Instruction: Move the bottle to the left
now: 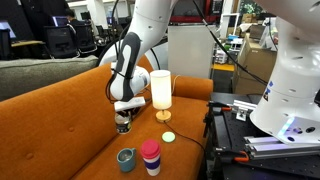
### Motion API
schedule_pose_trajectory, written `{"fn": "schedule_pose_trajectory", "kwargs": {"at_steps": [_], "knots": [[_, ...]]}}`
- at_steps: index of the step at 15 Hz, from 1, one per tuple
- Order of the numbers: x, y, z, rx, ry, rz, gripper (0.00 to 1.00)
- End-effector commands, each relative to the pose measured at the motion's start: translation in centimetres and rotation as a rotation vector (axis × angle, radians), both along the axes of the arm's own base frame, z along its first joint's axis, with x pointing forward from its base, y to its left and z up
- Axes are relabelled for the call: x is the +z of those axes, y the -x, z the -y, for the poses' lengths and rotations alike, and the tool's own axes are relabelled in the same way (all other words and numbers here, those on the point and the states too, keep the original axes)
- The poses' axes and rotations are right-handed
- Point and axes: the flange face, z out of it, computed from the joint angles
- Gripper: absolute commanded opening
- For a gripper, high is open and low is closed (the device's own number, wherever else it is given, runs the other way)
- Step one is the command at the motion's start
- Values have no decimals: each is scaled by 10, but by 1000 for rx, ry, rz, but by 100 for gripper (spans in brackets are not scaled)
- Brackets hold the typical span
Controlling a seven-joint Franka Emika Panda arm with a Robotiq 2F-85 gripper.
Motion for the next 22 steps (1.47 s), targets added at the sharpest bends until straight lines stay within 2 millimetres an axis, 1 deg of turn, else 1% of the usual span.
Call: {"fn": "schedule_pose_trajectory", "kwargs": {"at_steps": [1, 6, 9, 10, 11, 13, 15, 19, 22], "knots": [[15, -5, -40, 172, 36, 0, 2], [13, -11, -126, 418, 78, -21, 2], [10, -8, -174, 554, 59, -36, 2], [8, -6, -187, 592, 52, -46, 2], [1, -5, -198, 621, 41, -69, 2], [-14, -3, -209, 648, 42, -118, 2], [-36, -4, -213, 645, 0, -175, 2], [-79, -9, -209, 592, -31, -267, 2], [-108, -7, -204, 573, -38, -334, 2]]}}
